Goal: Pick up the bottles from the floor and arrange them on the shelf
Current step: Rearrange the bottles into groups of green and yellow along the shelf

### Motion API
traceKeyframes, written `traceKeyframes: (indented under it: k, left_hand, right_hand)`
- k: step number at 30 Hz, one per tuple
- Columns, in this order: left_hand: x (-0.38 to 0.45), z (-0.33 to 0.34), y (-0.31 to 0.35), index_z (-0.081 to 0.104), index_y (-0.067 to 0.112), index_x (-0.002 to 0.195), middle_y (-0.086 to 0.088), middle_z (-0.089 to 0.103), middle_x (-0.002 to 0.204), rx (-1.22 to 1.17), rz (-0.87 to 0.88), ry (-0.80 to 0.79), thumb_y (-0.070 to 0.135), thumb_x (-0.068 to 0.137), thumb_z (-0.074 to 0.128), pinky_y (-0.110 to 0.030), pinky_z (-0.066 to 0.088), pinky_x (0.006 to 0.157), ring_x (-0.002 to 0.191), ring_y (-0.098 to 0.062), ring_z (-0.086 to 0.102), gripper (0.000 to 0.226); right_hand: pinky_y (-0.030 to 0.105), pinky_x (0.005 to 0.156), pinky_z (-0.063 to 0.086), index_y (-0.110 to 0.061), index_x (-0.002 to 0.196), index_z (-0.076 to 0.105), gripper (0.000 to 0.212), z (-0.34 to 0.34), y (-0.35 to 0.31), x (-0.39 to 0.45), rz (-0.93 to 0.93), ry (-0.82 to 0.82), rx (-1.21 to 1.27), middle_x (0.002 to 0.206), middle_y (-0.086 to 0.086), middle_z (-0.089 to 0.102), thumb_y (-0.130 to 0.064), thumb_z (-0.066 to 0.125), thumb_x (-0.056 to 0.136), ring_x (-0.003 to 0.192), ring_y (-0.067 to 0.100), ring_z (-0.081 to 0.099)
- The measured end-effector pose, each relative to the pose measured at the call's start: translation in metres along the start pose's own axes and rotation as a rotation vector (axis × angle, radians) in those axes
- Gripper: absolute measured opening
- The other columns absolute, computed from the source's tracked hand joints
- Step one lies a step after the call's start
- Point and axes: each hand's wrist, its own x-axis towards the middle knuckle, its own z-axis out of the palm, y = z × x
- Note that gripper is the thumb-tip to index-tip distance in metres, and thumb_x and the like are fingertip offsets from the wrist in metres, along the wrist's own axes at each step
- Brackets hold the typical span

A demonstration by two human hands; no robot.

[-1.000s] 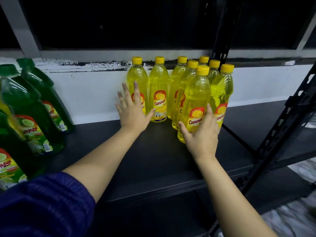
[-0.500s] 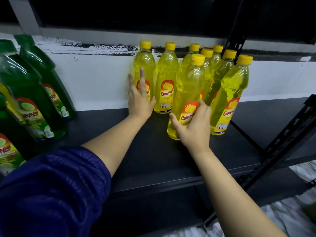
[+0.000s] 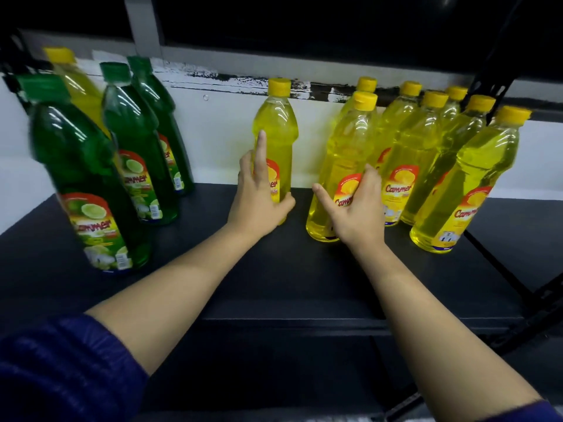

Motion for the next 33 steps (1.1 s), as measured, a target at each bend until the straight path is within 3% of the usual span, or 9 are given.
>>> traceKeyframes:
  k: [6, 9, 11, 14, 18, 23, 26, 29, 33]
  left_hand:
    - [0.004, -0.034, 0.011, -0.002, 0.017, 0.165, -0.014, 0.038, 0.15, -0.103, -0.027, 0.123, 0.037, 0.087, 0.081, -0.017, 0.038, 0.106, 0.136, -0.019, 0.046, 0.116]
    - [0.012, -0.031, 0.019, 0.002, 0.011, 0.165, -0.014, 0.035, 0.155, -0.173, -0.048, 0.154, 0.033, 0.092, 0.077, -0.01, 0.03, 0.106, 0.138, -0.016, 0.038, 0.107]
    - [0.01, -0.029, 0.021, 0.003, 0.009, 0.165, -0.013, 0.035, 0.154, -0.177, -0.042, 0.171, 0.03, 0.094, 0.076, -0.018, 0.032, 0.107, 0.138, -0.02, 0.037, 0.104]
    - [0.001, -0.039, 0.021, 0.003, 0.008, 0.165, -0.012, 0.035, 0.153, -0.164, -0.043, 0.188, 0.029, 0.094, 0.075, -0.014, 0.03, 0.107, 0.136, -0.017, 0.038, 0.103]
    - [-0.025, -0.068, 0.03, 0.002, 0.007, 0.165, 0.01, 0.03, 0.158, -0.162, -0.05, 0.202, 0.025, 0.095, 0.075, -0.003, 0.023, 0.11, 0.136, 0.026, 0.021, 0.102]
    - [-0.067, -0.116, 0.045, -0.003, 0.012, 0.164, 0.0, 0.002, 0.173, -0.16, -0.056, 0.168, 0.028, 0.097, 0.073, -0.032, 0.02, 0.129, 0.16, -0.01, 0.009, 0.102]
    - [-0.091, -0.144, 0.053, -0.002, 0.012, 0.165, -0.004, 0.005, 0.174, -0.161, -0.076, 0.176, 0.025, 0.096, 0.074, -0.047, 0.025, 0.127, 0.16, -0.018, 0.013, 0.104]
    - [-0.112, -0.173, 0.055, -0.001, 0.014, 0.165, -0.005, 0.01, 0.173, -0.134, -0.107, 0.208, 0.023, 0.094, 0.075, -0.046, 0.028, 0.126, 0.159, -0.019, 0.018, 0.104]
    - [-0.14, -0.21, 0.055, -0.002, 0.02, 0.164, -0.008, 0.021, 0.17, -0.103, -0.125, 0.256, 0.021, 0.094, 0.075, -0.051, 0.037, 0.121, 0.154, -0.025, 0.032, 0.104]
  right_hand:
    - [0.046, 0.125, 0.034, -0.02, 0.167, 0.01, 0.113, 0.025, -0.023, 0.006, -0.041, 0.026, 0.352, 0.17, 0.004, 0.032, -0.064, 0.077, 0.087, 0.156, 0.014, 0.034]
    - [0.007, 0.118, 0.02, -0.012, 0.169, 0.003, 0.111, 0.031, -0.033, 0.002, -0.099, 0.062, 0.369, 0.17, -0.008, 0.016, -0.043, 0.079, 0.094, 0.148, -0.023, 0.009]
    - [-0.004, 0.108, 0.014, -0.011, 0.169, 0.0, 0.109, 0.032, -0.037, -0.003, -0.136, 0.062, 0.367, 0.169, -0.011, 0.013, -0.037, 0.078, 0.097, 0.142, -0.03, 0.003]
    - [-0.007, 0.105, 0.011, -0.015, 0.169, -0.005, 0.107, 0.028, -0.043, -0.014, -0.175, 0.025, 0.369, 0.174, -0.007, 0.01, -0.037, 0.074, 0.1, 0.144, -0.028, 0.003]
    - [0.003, 0.114, 0.02, -0.012, 0.169, -0.003, 0.104, 0.022, -0.053, -0.03, -0.246, -0.009, 0.451, 0.173, -0.015, 0.004, -0.031, 0.073, 0.1, 0.159, -0.005, 0.005]
    - [0.013, 0.116, 0.031, -0.016, 0.168, 0.0, 0.103, 0.018, -0.073, -0.059, -0.319, -0.059, 0.568, 0.167, -0.032, 0.008, -0.028, 0.075, 0.099, 0.154, -0.009, 0.022]
    - [0.033, 0.118, 0.042, -0.021, 0.167, -0.001, 0.103, 0.015, -0.091, -0.081, -0.365, -0.105, 0.634, 0.158, -0.051, 0.013, -0.03, 0.075, 0.098, 0.152, 0.004, 0.037]
    - [0.02, 0.116, 0.039, -0.013, 0.164, 0.001, 0.1, 0.014, -0.113, -0.101, -0.408, -0.17, 0.714, 0.149, -0.059, 0.018, -0.018, 0.075, 0.096, 0.143, -0.016, 0.036]
    - [0.039, 0.121, 0.042, -0.02, 0.168, 0.001, 0.103, 0.022, -0.142, -0.122, -0.398, -0.24, 0.819, 0.164, -0.036, 0.027, -0.024, 0.076, 0.098, 0.149, 0.001, 0.041]
